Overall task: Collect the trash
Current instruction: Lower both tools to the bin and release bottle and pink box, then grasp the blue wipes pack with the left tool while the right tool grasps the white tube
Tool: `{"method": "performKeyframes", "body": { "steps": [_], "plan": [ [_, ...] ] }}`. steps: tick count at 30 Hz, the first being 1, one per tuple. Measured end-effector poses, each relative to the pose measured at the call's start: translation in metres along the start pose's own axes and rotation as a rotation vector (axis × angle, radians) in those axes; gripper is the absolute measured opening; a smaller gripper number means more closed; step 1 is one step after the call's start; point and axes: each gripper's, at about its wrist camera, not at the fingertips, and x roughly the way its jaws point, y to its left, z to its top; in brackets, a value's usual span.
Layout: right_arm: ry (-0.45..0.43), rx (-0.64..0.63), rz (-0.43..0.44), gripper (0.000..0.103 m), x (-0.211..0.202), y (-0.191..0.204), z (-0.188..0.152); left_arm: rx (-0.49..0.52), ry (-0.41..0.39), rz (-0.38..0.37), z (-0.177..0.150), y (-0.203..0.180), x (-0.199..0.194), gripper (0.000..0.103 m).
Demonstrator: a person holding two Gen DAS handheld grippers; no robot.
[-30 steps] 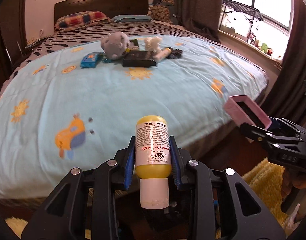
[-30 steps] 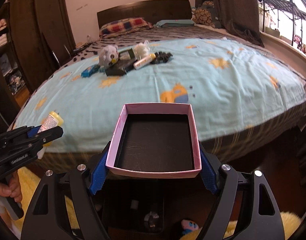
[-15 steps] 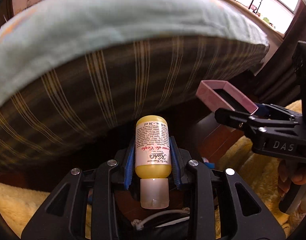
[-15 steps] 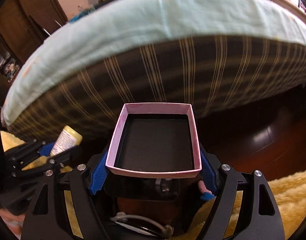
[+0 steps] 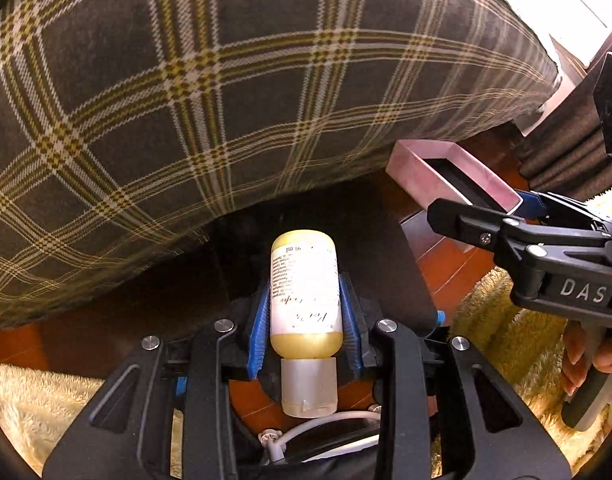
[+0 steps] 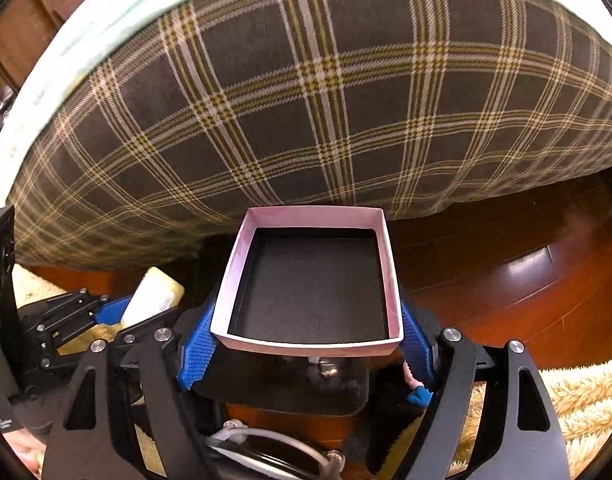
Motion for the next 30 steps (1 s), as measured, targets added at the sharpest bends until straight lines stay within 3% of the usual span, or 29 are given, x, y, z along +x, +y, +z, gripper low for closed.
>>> {"method": "performKeyframes", "body": {
  "steps": [5, 13, 18, 24, 30],
  "plan": [
    [0.008, 0.003, -0.009, 0.08, 0.008, 0.008, -0.001, -0.008, -0.012, 0.004, 0.002, 0.001, -0.002, 0.046],
    [-0.027, 0.041, 0.0, 0.083, 0.005, -0.012, 0.009, -0.026, -0.023, 0.017, 0.004, 0.011, -0.017, 0.053],
    [-0.157, 0.053, 0.053, 0.083, -0.035, -0.016, 0.015, -0.001, -0.086, 0.03, 0.001, 0.015, -0.051, 0.058],
    [-0.381, -0.032, 0.046, 0.084, -0.117, -0.004, 0.05, 0.034, -0.238, 0.039, 0.018, 0.017, -0.126, 0.066],
    [-0.427, -0.077, 0.031, 0.086, -0.149, 0.001, 0.109, 0.0, -0.361, 0.056, 0.058, 0.035, -0.178, 0.074]
  ]
}}
